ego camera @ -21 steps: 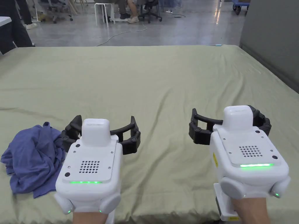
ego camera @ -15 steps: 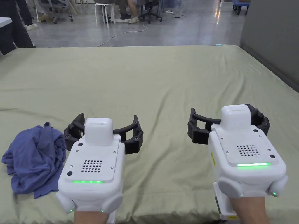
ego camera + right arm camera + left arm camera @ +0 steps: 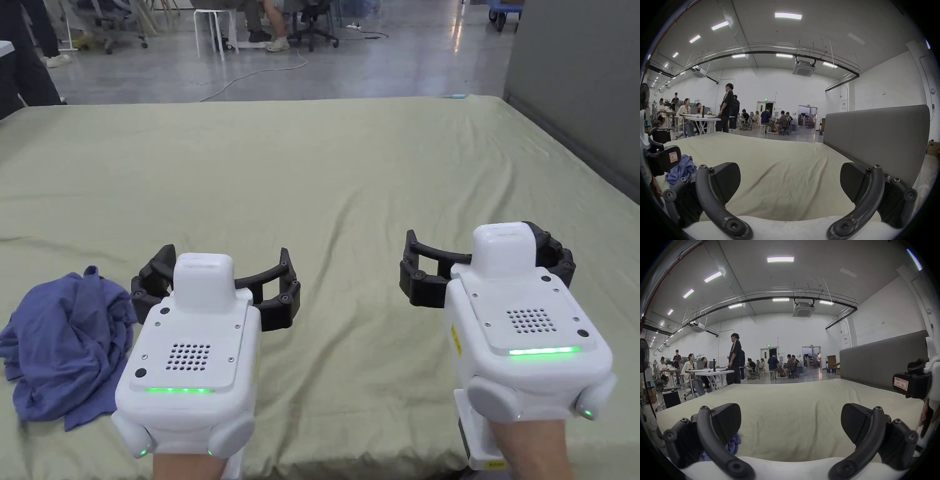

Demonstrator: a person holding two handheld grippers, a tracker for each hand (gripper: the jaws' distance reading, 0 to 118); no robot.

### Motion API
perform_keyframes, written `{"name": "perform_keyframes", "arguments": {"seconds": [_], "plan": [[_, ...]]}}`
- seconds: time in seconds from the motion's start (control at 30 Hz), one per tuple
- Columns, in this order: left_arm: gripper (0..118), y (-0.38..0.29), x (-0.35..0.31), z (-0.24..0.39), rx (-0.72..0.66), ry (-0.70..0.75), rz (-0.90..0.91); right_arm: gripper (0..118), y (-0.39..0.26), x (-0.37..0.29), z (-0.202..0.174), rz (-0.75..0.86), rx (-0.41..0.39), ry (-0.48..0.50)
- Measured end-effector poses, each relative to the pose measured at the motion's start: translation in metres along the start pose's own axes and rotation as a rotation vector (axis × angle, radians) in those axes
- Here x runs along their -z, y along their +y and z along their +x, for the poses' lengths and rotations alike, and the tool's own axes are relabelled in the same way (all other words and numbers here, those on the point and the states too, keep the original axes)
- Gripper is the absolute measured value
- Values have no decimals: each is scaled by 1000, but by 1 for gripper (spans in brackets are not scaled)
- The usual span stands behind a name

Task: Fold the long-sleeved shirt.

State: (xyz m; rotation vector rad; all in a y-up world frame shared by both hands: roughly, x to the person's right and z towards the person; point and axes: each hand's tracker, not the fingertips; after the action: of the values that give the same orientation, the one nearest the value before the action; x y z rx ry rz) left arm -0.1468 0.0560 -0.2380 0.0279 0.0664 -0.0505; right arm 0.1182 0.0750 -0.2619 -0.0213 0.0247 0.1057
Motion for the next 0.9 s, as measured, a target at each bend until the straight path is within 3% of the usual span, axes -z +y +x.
{"name": "perform_keyframes", "arguments": {"seconds": [0.9], "plan": [[118, -2, 0, 1, -10, 0, -35, 118, -7, -1, 8, -7, 33, -27]]}}
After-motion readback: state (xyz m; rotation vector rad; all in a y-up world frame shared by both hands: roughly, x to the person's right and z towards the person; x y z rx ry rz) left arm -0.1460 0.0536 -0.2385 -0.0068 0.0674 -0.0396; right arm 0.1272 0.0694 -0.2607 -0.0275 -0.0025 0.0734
